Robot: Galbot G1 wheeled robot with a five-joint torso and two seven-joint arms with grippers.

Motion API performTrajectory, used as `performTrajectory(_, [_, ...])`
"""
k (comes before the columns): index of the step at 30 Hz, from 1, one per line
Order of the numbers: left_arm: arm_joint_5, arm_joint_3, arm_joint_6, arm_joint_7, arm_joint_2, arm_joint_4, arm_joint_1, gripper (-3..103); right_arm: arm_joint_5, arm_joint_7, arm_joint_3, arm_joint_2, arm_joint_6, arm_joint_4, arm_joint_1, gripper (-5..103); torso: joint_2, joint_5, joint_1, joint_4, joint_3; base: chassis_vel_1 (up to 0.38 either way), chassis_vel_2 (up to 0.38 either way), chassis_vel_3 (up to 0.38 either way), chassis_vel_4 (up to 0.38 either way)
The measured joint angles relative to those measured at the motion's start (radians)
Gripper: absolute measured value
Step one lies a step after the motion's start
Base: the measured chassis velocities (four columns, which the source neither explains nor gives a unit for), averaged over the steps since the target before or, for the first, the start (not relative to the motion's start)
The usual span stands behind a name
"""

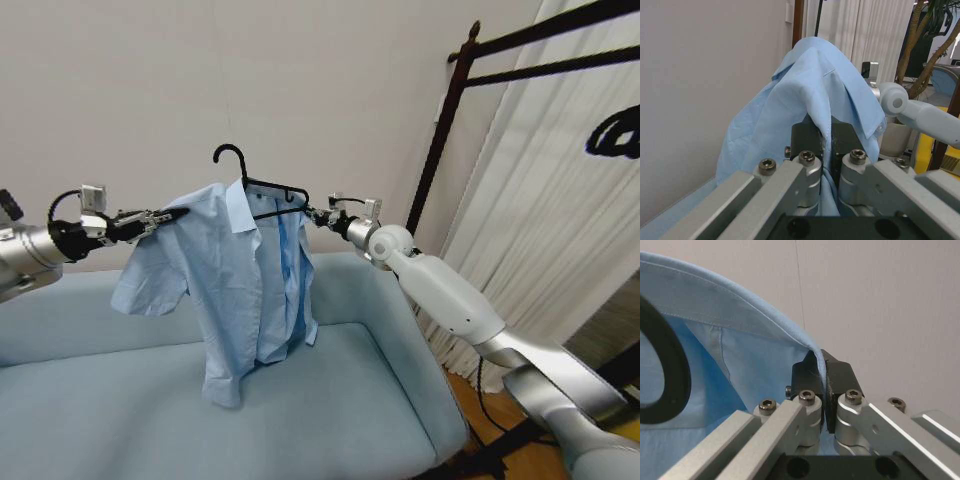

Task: Pick up the clothes from the sofa and hang them on the clothes hanger.

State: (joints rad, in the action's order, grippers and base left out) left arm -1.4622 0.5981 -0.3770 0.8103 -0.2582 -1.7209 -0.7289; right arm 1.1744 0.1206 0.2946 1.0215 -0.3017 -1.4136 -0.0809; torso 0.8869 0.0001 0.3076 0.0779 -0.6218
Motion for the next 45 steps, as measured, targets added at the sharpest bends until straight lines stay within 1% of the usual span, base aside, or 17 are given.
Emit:
performTrajectory(7, [0.018, -0.001, 0.001, -0.02, -0.007, -0.001, -0.001, 3, -0.039, 0.035, 0.005, -0.017, 0.007, 0.009, -0.028, 1, 0.0, 0.0001, 0.0, 0.0002, 0.0, 0.0, 0.0, 0.0, 0.0])
performTrajectory(9, [0.034, -0.003, 0.002, -0.054, -0.012, -0.008, -0.003, 3, -0.077, 0.053, 0.01, -0.018, 0.012, 0.018, -0.049, 1, 0.0, 0.0, 0.0, 0.0, 0.0, 0.0, 0.0, 0.0, 0.0])
performTrajectory(18, [0.086, -0.002, -0.001, -0.079, -0.019, -0.019, -0.025, 3, -0.17, 0.078, 0.024, -0.024, 0.035, 0.029, -0.085, 1, 0.0, -0.0001, 0.0, 0.0, 0.0, 0.0, 0.0, 0.0, 0.0])
performTrajectory(21, [0.089, -0.004, -0.003, -0.102, -0.026, -0.027, -0.025, 3, -0.198, 0.084, 0.029, -0.024, 0.042, 0.03, -0.097, 1, 0.0, 0.0, 0.0, 0.0, 0.0, 0.0, 0.0, 0.0, 0.0])
performTrajectory(24, [0.095, -0.012, -0.004, -0.147, -0.037, -0.035, -0.023, 3, -0.243, 0.084, 0.037, -0.028, 0.043, 0.016, -0.115, 1, 0.0, 0.0, 0.0, 0.0, 0.0, 0.0, 0.0, 0.0, 0.0])
performTrajectory(26, [0.095, -0.013, -0.004, -0.155, -0.039, -0.037, -0.023, 3, -0.249, 0.084, 0.039, -0.03, 0.042, 0.012, -0.118, 1, 0.0, 0.0, 0.0, 0.0001, 0.0, 0.0, 0.0, 0.0, 0.0])
performTrajectory(27, [0.098, -0.014, -0.005, -0.183, -0.044, -0.044, -0.024, 3, -0.27, 0.083, 0.048, -0.035, 0.036, -0.004, -0.128, 1, 0.0, -0.0001, 0.0, 0.0001, 0.0, 0.0, 0.0, 0.0, 0.0])
performTrajectory(28, [0.101, -0.015, -0.006, -0.197, -0.047, -0.047, -0.024, 3, -0.278, 0.082, 0.052, -0.036, 0.033, -0.01, -0.132, 1, 0.0, 0.0, 0.0, 0.0001, 0.0, 0.0, 0.0, 0.0, 0.0])
performTrajectory(30, [0.103, -0.016, -0.007, -0.207, -0.049, -0.05, -0.025, 3, -0.287, 0.08, 0.056, -0.036, 0.029, -0.017, -0.136, 1, 0.0, 0.0, 0.0, 0.0001, 0.0, 0.0, 0.0, 0.0, 0.0])
performTrajectory(32, [0.107, -0.019, -0.007, -0.23, -0.054, -0.058, -0.025, 3, -0.305, 0.073, 0.064, -0.036, 0.019, -0.034, -0.145, 1, 0.0, -0.0001, 0.0, 0.0, 0.0, 0.0, 0.0, 0.0, 0.0])
performTrajectory(34, [0.109, -0.024, -0.008, -0.247, -0.06, -0.065, -0.025, 3, -0.317, 0.06, 0.073, -0.033, -0.002, -0.055, -0.154, 1, 0.0, 0.0, 0.0, 0.0, 0.0, 0.0, 0.0, 0.0, 0.0])
performTrajectory(35, [0.109, -0.024, -0.008, -0.247, -0.06, -0.065, -0.025, 3, -0.317, 0.06, 0.073, -0.033, -0.002, -0.055, -0.154, 1, 0.0, 0.0, 0.0, 0.0, 0.0, 0.0, 0.0, 0.0, 0.0])
performTrajectory(39, [0.113, -0.035, -0.008, -0.269, -0.067, -0.071, -0.019, 3, -0.338, 0.026, 0.088, -0.025, -0.051, -0.093, -0.172, 1, 0.0, -0.0001, 0.0, 0.0, 0.0, 0.0, 0.0, 0.0, 0.0])
performTrajectory(42, [0.113, -0.037, -0.008, -0.276, -0.069, -0.074, -0.018, 3, -0.34, 0.013, 0.094, -0.022, -0.065, -0.1, -0.18, 1, 0.0, -0.0001, 0.0, -0.0001, 0.0, 0.0, 0.0, 0.0, 0.0])
performTrajectory(45, [0.113, -0.04, -0.007, -0.293, -0.075, -0.08, -0.019, 3, -0.34, -0.01, 0.102, -0.022, -0.096, -0.116, -0.19, 1, 0.0, -0.0001, 0.0, 0.0, 0.0, 0.0, 0.0, 0.0, 0.0])
